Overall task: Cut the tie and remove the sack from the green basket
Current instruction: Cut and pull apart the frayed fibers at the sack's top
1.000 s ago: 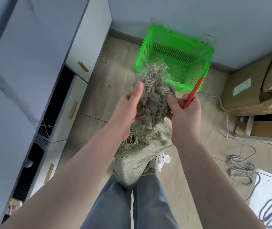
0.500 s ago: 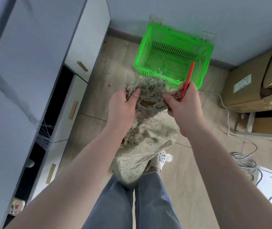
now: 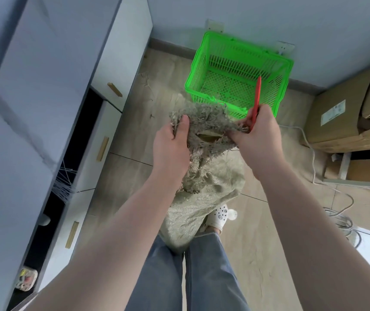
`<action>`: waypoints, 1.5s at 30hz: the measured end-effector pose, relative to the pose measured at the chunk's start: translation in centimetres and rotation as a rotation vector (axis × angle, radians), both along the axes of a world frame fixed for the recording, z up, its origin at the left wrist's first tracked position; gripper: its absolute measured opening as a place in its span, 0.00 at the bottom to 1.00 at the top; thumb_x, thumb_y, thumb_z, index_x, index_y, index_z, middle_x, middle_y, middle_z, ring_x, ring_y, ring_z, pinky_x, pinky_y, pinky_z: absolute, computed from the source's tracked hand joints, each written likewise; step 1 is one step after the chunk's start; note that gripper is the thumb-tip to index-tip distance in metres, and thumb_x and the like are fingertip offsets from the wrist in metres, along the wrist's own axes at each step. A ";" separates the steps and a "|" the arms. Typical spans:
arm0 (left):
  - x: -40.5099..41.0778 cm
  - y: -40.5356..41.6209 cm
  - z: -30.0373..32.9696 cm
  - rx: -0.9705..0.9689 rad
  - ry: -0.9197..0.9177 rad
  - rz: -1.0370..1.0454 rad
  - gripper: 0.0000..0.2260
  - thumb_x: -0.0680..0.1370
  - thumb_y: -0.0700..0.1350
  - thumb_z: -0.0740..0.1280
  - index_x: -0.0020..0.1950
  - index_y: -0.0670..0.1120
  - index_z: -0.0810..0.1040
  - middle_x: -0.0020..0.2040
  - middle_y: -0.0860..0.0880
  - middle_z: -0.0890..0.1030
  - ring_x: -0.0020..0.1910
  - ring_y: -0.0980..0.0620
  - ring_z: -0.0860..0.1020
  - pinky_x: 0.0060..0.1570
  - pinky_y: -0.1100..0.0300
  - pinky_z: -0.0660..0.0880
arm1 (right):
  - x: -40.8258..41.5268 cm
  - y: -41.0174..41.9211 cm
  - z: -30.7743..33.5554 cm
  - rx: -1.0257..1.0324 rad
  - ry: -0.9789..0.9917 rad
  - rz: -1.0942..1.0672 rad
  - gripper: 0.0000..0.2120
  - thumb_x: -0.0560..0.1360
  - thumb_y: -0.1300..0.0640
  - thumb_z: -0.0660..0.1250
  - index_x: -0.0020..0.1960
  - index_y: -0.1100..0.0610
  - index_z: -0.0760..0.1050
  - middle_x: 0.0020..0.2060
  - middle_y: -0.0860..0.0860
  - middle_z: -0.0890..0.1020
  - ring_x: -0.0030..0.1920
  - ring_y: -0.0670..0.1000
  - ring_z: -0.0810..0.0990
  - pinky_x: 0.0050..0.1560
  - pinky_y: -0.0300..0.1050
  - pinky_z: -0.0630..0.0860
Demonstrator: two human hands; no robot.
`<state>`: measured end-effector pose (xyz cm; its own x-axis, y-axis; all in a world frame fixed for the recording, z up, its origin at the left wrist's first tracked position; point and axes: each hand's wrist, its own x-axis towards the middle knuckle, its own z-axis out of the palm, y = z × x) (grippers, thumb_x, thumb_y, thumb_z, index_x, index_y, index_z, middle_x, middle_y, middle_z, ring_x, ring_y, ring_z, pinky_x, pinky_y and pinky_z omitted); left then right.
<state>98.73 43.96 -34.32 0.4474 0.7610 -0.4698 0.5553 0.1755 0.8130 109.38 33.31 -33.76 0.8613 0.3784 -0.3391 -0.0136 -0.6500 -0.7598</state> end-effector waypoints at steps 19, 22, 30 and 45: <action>2.1 2.1 1.3 -0.532 -0.087 0.089 0.25 0.69 0.64 0.72 0.56 0.47 0.78 0.50 0.46 0.85 0.50 0.45 0.84 0.55 0.44 0.78 | -4.9 1.3 0.0 0.253 0.317 -0.115 0.19 0.70 0.56 0.76 0.45 0.52 0.64 0.38 0.46 0.75 0.38 0.46 0.74 0.44 0.48 0.74; 1.7 2.0 1.2 -0.408 -0.060 0.049 0.38 0.63 0.69 0.73 0.64 0.49 0.69 0.56 0.56 0.78 0.55 0.55 0.78 0.61 0.52 0.71 | -4.4 1.8 -0.2 0.331 0.253 -0.261 0.16 0.74 0.61 0.72 0.42 0.52 0.63 0.33 0.46 0.71 0.35 0.46 0.71 0.48 0.53 0.76; 0.7 -0.4 -0.2 -0.134 -0.113 -0.066 0.14 0.75 0.59 0.67 0.55 0.53 0.79 0.51 0.50 0.85 0.51 0.50 0.83 0.54 0.44 0.79 | -4.0 1.8 -0.6 0.395 0.121 -0.319 0.14 0.77 0.60 0.68 0.43 0.50 0.63 0.36 0.46 0.72 0.35 0.42 0.70 0.40 0.36 0.69; 0.6 -0.1 0.0 -0.243 -0.212 -0.137 0.12 0.73 0.49 0.74 0.55 0.48 0.81 0.46 0.53 0.86 0.45 0.59 0.84 0.43 0.66 0.78 | -2.8 1.6 -0.3 0.369 -0.042 -0.399 0.18 0.72 0.58 0.73 0.41 0.48 0.63 0.35 0.45 0.69 0.35 0.44 0.68 0.40 0.36 0.68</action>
